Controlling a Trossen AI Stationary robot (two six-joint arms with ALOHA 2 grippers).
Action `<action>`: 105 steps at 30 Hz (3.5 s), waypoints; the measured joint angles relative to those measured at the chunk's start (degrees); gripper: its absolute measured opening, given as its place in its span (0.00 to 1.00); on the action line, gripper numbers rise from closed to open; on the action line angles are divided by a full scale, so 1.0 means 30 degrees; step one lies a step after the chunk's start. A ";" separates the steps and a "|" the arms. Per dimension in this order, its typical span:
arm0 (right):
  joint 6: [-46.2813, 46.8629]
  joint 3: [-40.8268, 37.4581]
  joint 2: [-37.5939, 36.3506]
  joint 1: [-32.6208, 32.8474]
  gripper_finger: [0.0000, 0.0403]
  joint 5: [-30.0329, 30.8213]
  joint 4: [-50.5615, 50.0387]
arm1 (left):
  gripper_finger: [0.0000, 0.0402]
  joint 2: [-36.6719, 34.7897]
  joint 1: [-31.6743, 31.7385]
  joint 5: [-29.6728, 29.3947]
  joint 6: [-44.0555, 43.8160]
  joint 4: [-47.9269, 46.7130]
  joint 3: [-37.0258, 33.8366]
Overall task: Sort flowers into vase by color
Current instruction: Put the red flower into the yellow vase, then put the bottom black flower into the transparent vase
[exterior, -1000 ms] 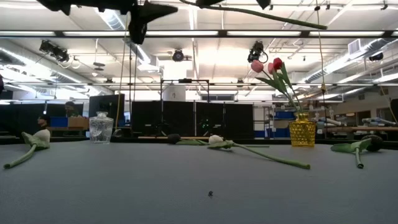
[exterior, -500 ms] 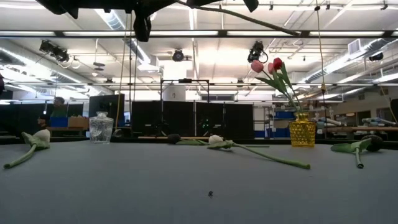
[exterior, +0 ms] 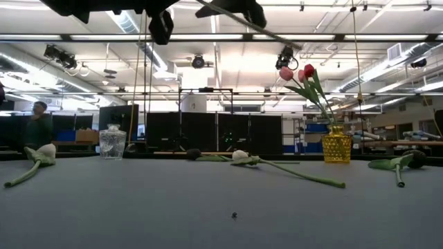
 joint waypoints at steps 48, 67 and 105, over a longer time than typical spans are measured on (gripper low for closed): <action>0.2658 -0.9302 -1.4552 -0.7445 0.01 2.3007 -0.7624 | 0.55 0.0226 0.2976 -0.4769 -0.3048 -0.3541 0.0015; -0.7828 -1.1386 -1.2412 -1.3714 0.01 1.6419 0.4422 | 0.55 0.0226 0.3570 -0.5038 -0.4040 -0.4458 -0.0007; 0.4122 -1.1248 -1.3440 -1.3377 0.35 0.0107 -1.1377 | 0.55 0.0231 0.2294 -0.6807 -0.7034 -0.8393 -0.0007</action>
